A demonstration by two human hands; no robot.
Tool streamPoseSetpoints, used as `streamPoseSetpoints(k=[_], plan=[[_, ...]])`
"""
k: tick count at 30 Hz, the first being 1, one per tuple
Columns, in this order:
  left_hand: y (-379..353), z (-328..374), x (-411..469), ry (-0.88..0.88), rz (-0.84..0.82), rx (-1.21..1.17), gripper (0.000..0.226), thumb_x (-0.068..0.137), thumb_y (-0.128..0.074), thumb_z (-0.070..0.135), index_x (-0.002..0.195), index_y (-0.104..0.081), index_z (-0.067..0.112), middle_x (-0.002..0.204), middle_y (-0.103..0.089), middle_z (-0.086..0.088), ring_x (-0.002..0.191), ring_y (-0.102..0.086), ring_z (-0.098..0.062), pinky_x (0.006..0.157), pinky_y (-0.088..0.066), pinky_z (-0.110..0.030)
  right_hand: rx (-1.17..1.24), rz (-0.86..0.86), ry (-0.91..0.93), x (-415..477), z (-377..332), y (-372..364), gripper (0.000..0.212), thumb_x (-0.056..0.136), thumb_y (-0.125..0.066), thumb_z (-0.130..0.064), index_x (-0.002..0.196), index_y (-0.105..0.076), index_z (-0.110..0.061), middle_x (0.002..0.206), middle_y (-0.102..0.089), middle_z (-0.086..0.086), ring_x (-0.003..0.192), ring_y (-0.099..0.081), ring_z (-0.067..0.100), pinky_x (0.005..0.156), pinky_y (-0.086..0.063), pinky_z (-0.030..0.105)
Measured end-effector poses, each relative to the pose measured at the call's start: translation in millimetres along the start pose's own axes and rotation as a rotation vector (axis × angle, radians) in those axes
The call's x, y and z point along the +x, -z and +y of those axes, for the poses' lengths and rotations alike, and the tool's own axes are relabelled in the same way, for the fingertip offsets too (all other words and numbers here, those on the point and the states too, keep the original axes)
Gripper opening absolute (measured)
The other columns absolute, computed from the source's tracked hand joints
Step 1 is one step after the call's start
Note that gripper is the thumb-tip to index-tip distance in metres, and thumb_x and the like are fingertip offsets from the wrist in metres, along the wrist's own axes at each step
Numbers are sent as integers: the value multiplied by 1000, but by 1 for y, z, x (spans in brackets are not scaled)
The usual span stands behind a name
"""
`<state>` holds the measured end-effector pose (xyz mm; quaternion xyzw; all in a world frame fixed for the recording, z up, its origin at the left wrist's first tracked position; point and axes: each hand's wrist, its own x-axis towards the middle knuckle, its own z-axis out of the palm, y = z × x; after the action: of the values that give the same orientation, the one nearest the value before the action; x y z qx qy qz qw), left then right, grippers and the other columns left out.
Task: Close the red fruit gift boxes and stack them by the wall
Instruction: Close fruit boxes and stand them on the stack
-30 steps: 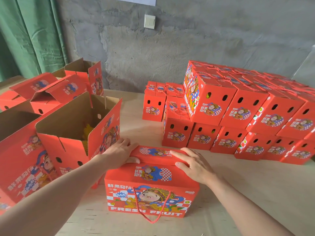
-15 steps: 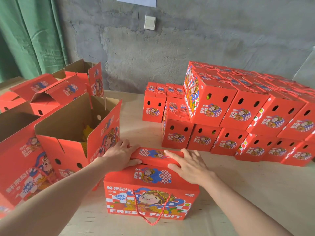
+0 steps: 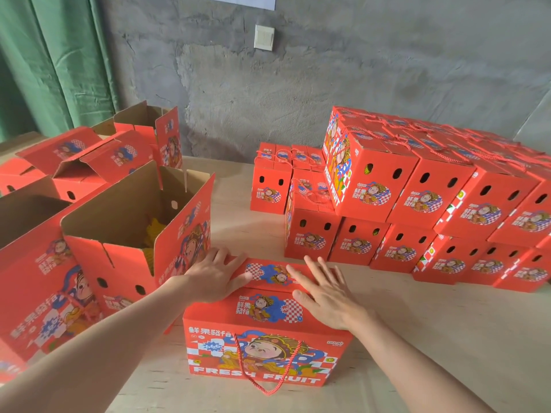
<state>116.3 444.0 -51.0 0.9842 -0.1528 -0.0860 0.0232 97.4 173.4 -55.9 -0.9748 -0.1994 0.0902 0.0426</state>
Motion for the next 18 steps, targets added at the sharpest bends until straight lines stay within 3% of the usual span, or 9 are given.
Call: streamPoseSetpoints(k=[2, 6, 9, 12, 16, 18], plan=[[-7, 0, 1, 2, 41, 1, 77, 83, 0, 69, 151, 2, 33, 154, -15, -2, 144, -7, -26, 117, -7, -44, 2, -21, 27, 0, 2, -1, 47, 98, -13, -59, 132, 20, -61, 153, 30, -8, 140, 31, 18, 112, 21, 45], [-9, 3, 4, 31, 39, -14, 61, 97, -10, 57, 150, 11, 34, 160, 13, 1, 144, 21, -23, 113, 17, -45, 26, -12, 10, 2, 2, -3, 43, 99, -13, -57, 131, 15, -65, 154, 27, -12, 140, 31, 18, 111, 22, 46], [-12, 17, -5, 34, 102, -56, 55, 100, -7, 51, 150, 9, 36, 158, 15, 6, 144, 21, -17, 111, 20, -43, 118, 59, 15, 4, 2, -2, 42, 103, -21, -44, 132, -1, -66, 158, 12, -13, 144, 21, 18, 112, 19, 43], [-26, 40, -26, -3, 156, -118, 53, 101, -10, 44, 151, 3, 32, 158, 13, 11, 144, 19, -13, 115, 13, -36, 375, 99, 68, -2, 12, 5, 47, 101, -38, -22, 129, -32, -60, 159, -9, -12, 147, 6, 11, 113, 11, 31], [-40, 71, -52, 28, 234, -102, 54, 101, -7, 43, 152, 1, 27, 157, 12, 13, 144, 19, -12, 113, 16, -34, 354, 171, 113, -13, 24, 3, 41, 102, -40, -28, 126, -36, -61, 156, -12, -18, 144, 3, 2, 117, 2, 30], [-45, 79, -60, 56, 240, -106, 56, 99, -4, 46, 152, 1, 27, 155, 12, 16, 145, 17, -13, 110, 22, -38, 308, 239, 128, -13, 23, 0, 38, 101, -43, -30, 128, -43, -55, 152, -21, -19, 138, -8, -3, 114, -3, 25]])
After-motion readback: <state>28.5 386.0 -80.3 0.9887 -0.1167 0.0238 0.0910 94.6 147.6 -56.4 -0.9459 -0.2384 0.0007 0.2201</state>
